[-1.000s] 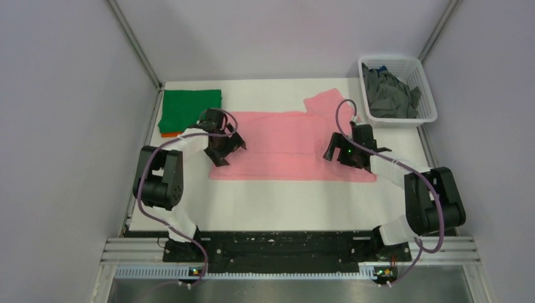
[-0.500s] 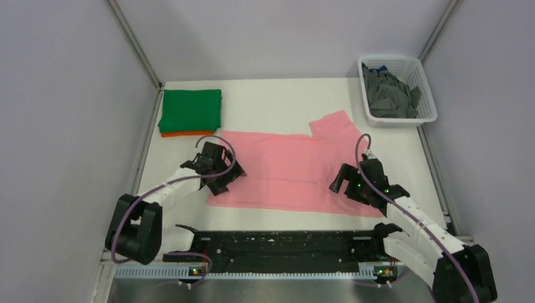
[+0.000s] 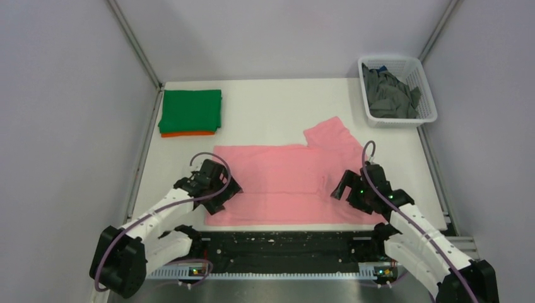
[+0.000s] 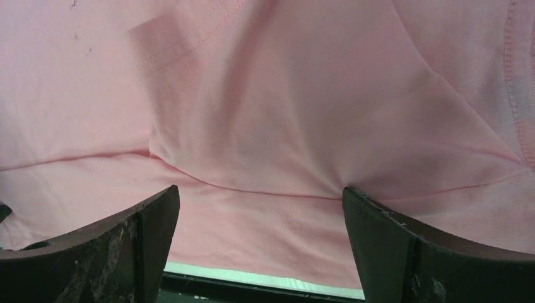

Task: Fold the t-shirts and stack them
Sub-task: Grab the side of the flattened tshirt furthest away from the robot with both arms

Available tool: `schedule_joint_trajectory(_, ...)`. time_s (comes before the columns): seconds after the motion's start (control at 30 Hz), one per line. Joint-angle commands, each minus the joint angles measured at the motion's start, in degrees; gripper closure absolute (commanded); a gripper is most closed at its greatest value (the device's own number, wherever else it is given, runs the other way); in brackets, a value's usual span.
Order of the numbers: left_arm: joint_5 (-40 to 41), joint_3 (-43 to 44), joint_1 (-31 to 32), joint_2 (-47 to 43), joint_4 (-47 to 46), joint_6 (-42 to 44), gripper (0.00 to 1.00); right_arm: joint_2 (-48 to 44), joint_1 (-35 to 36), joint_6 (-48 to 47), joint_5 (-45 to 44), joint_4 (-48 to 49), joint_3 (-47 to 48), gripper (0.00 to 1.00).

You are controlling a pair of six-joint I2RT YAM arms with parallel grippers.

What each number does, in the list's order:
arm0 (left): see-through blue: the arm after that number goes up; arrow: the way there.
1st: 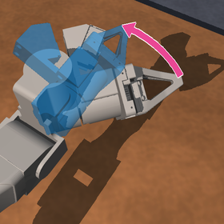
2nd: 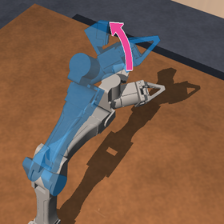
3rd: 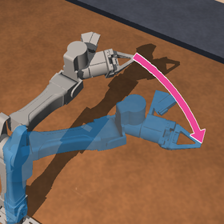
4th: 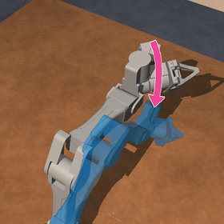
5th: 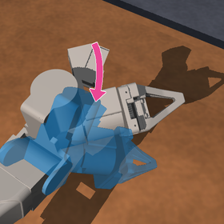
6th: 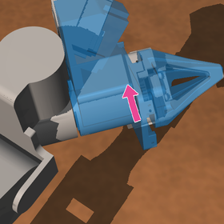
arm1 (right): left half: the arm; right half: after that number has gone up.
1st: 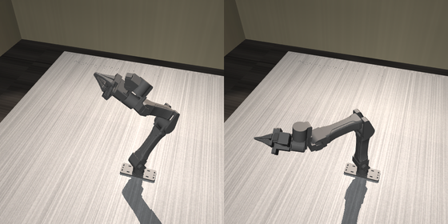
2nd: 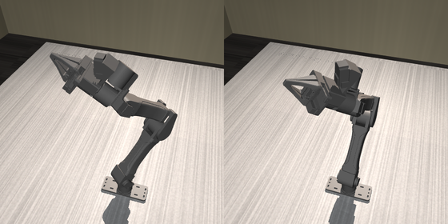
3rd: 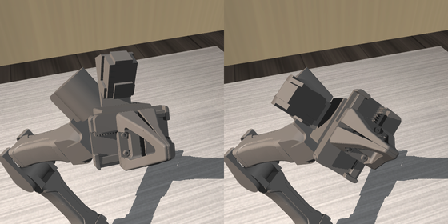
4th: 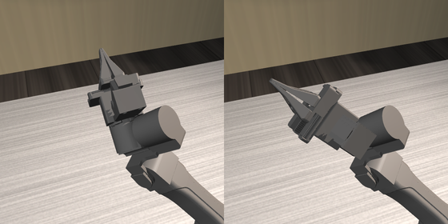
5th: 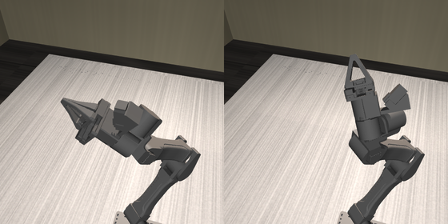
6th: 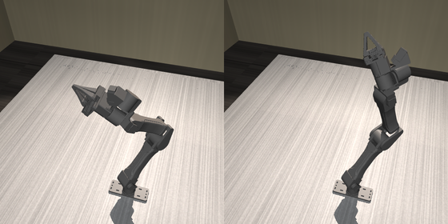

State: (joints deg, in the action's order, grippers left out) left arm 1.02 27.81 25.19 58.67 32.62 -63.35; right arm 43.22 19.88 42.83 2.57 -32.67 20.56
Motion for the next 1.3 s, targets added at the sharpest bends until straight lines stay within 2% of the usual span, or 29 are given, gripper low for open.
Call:
schedule_joint_trajectory(0.0, 1.7, -2.1, 0.2, -0.2, 7.1, -0.7, 0.01, -1.9, 0.6, 0.5, -1.3, -1.9, 1.3, 0.01)
schedule_joint_trajectory(0.2, 3.5, 0.5, 0.4, -1.8, 7.7, 0.0, 0.01, -4.1, 0.7, 0.5, -1.9, -2.7, 3.0, 0.01)
schedule_joint_trajectory(0.33, 8.2, 8.5, 0.3, -1.0, 11.6, 3.3, 0.01, -5.1, 0.7, -1.6, -3.7, -1.6, 6.9, 0.01)
schedule_joint_trajectory(0.5, 15.0, 18.0, -0.8, 3.6, 10.4, 9.9, 0.01, -5.7, 0.7, -6.8, -7.6, 0.9, 12.0, 0.01)
schedule_joint_trajectory(0.63, 16.8, 23.6, -5.8, 10.9, 6.5, 14.9, 0.01, -6.5, 0.6, -9.2, -9.9, 3.2, 12.2, 0.01)
schedule_joint_trajectory(0.77, 17.4, 29.3, -10.1, 20.1, 3.1, 17.0, 0.12, -7.3, 0.6, -10.7, -9.7, 7.3, 10.2, 0.01)
schedule_joint_trajectory(0.93, 20.6, 36.5, -14.0, 30.1, 0.9, 19.3, 0.2, -6.7, 0.7, -12.9, -12.1, 9.1, 9.5, 0.01)
schedule_joint_trajectory(1.07, 23.7, 42.6, -14.8, 38.0, 2.1, 19.2, 0.26, -6.3, 0.7, -13.9, -14.7, 9.1, 8.9, 0.01)
schedule_joint_trajectory(1.27, 24.3, 46.8, -15.3, 45.3, 1.0, 19.2, 0.36, -6.3, 0.7, -14.5, -16.0, 9.7, 8.1, 0.01)
